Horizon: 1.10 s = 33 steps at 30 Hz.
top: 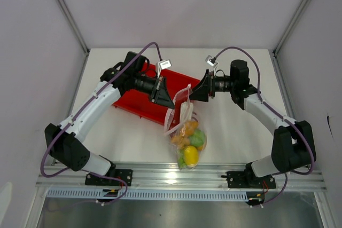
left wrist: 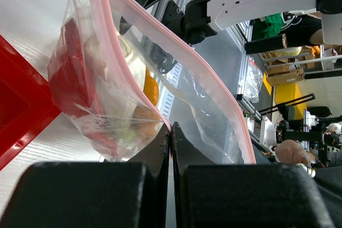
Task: Place the food in the zip-top bag and seal the zipper
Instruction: Zip the zipper food storage bag at the center of the board.
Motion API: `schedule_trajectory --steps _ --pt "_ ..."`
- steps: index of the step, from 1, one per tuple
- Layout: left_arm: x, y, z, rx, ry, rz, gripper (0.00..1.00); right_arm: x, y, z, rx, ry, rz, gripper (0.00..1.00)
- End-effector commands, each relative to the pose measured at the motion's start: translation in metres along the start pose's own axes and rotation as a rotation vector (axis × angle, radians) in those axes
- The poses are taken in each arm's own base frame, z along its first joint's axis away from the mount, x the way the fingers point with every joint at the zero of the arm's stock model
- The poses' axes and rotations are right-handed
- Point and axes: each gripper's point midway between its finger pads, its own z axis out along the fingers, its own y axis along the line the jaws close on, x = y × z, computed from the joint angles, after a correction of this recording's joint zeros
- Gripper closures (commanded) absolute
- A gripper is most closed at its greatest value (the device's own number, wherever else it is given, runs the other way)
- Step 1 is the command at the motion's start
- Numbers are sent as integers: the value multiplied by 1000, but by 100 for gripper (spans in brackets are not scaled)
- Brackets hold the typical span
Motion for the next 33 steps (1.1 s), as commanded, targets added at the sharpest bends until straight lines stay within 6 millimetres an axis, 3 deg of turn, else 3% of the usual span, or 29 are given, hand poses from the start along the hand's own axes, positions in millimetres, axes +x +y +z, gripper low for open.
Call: schedule_trajectory --steps 1,9,12,15,16,21,23,27,32,33 --pt "-3 -18 -6 59 -18 64 99 -22 9 7 -68 -28 -101 28" --pt "-2 -18 -6 54 -17 66 100 -22 18 22 -159 3 -102 30" --pt "-2 -17 -5 57 -15 64 99 -20 23 24 -185 9 -101 35" --pt "-3 -16 -5 55 -15 62 99 -21 27 22 -191 8 -101 49" --pt "-3 -14 -5 51 -15 59 99 -22 28 21 -190 7 -97 60" --pt "-4 -14 -5 47 -17 57 99 -25 34 16 -179 -5 -100 84" --pt "-4 -13 -5 41 -18 52 100 -25 31 13 -160 -16 -88 99" --pt "-5 -7 -4 5 -22 37 99 -25 34 6 -127 -40 -72 100" --pt "-14 23 -5 -165 -40 -31 99 -36 33 -10 30 -130 -41 100" --pt "-16 27 -5 -182 -45 -37 99 -30 33 -12 52 -127 -13 100"
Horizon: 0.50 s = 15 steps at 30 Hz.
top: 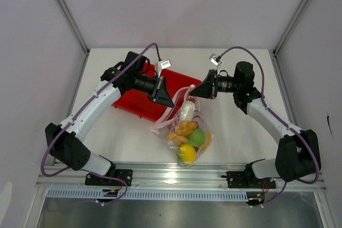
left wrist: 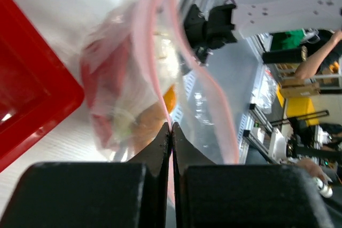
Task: Place the food in the zip-top bag and seal the zipper
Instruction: Zip the zipper food storage bag at the center of the board.
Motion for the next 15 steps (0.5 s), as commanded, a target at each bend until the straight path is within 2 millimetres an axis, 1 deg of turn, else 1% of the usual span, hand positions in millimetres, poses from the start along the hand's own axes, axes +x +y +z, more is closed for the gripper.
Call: schedule_trajectory --steps 1,2,3,4,5,6,8,9,11,12,15 --pt "-16 14 -3 -103 -38 -17 99 -15 9 -10 105 -75 -19 100" --pt "-20 16 -4 -130 -52 -23 100 -18 14 -11 124 -86 -21 100" --pt "-21 18 -4 -137 -57 -27 99 -10 14 -9 144 -66 22 100" --pt "-27 16 -5 -136 -73 -19 99 -10 16 -8 161 -62 22 100" --pt "-30 15 -5 -135 -80 -19 97 -9 20 -8 175 -64 20 100" --pt "-32 17 -4 -143 -90 -22 91 -3 22 -4 200 -55 39 100" --pt "-38 15 -5 -143 -113 -17 87 0 24 -3 228 -56 47 100" --pt "-40 17 -5 -152 -120 -20 79 0 23 -4 256 -68 51 100" --pt "-43 19 -6 -175 -134 -28 71 -1 23 -6 296 -76 76 100" --pt "-43 21 -6 -186 -136 -29 63 0 24 -9 313 -77 87 100" --pt "-46 25 -11 -228 -163 -25 46 -5 25 -14 353 -99 94 100"
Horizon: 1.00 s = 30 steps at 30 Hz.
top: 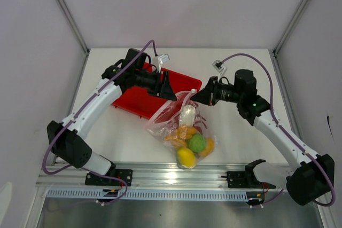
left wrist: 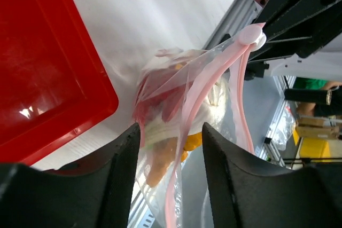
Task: Place the food in the zip-top bag and seal the zipper
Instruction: Zip the zipper food storage bag at the center of the board.
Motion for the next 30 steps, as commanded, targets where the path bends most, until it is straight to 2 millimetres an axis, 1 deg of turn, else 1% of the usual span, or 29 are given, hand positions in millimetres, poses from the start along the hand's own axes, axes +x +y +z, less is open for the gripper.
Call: schedule_trajectory --steps 1,2,3,5,6,8,11,12,14,16,20,23,26,28,30 --pt "-24 -1 -14 -65 -104 41 43 -16 1 -9 86 -57 7 100" --pt "-26 0 -16 -75 -117 45 40 -14 0 -11 100 -51 21 100" --pt "-27 -2 -21 -82 -134 54 39 -13 -1 -12 110 -49 29 100" --pt "-31 1 -26 -111 -162 60 38 -11 -3 -12 130 -45 43 100" --pt "-32 0 -30 -117 -177 66 36 -9 -5 -12 141 -41 55 100" --pt "-32 3 -31 -125 -187 64 34 -5 -5 -12 162 -38 59 100" --pt "-32 6 -32 -128 -200 56 34 -4 -6 -14 197 -45 53 100" --pt "-31 8 -31 -130 -199 52 34 -3 -2 -13 196 -43 43 100" --pt "-31 11 -32 -136 -201 41 34 -2 -1 -13 205 -42 40 100" --pt "-30 13 -32 -138 -201 36 34 -5 -2 -14 222 -50 34 100" --pt "-31 16 -34 -148 -209 29 34 -3 -6 -15 240 -44 29 100" --pt "-32 22 -37 -176 -230 18 34 -1 -12 -16 257 -41 33 100" --pt "-31 32 -40 -200 -246 -9 33 1 -19 -18 269 -40 37 100" --pt "-33 36 -46 -216 -274 -24 33 0 -22 -20 269 -45 36 100" --pt "-32 42 -49 -226 -295 -44 33 3 -27 -22 275 -45 40 100"
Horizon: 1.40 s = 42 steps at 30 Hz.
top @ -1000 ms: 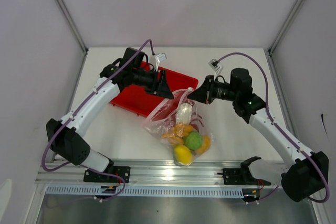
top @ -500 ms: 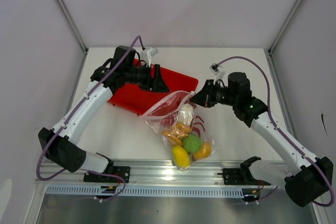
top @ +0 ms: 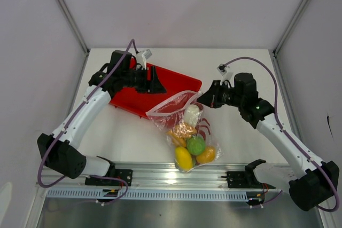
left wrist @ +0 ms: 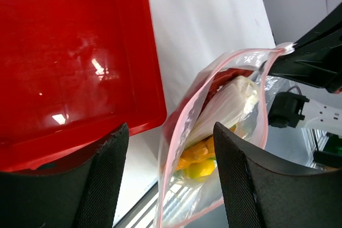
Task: Place the food in the zip-top bag and seal the zipper
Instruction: Zip the zipper food storage bag at the center of the board.
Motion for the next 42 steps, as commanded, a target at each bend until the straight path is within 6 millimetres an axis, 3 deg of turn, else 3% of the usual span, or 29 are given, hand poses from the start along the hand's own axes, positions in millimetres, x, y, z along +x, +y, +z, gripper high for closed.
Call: schedule_trajectory --steps 1,3,10,14,19,22,26,33,37,42 --pt "-15 6 -16 -30 -103 -24 33 -11 3 -8 -21 -41 -35 100" --pt "-16 16 -19 -58 -128 -53 25 -9 1 -9 -20 -39 -37 100" --pt "-20 34 -16 -126 -143 -96 25 -10 0 -13 -8 -30 -40 100" --pt "-3 55 -4 -189 -86 -160 28 -9 -1 -13 -2 -16 -42 100" --pt "14 74 -3 -265 -85 -174 27 -7 8 -14 -20 7 -47 100" --pt "19 76 -8 -291 -104 -158 27 -4 17 -14 -31 16 -74 100" --pt "18 70 -22 -313 -142 -117 25 0 23 -10 -41 30 -78 100" --pt "2 41 -42 -258 -193 -23 24 4 28 -12 -25 42 -85 100" --pt "-9 10 -48 -164 -230 84 23 3 29 -19 -7 33 -77 100" --pt "-19 -26 -55 -116 -266 193 13 2 27 -27 32 29 -63 100"
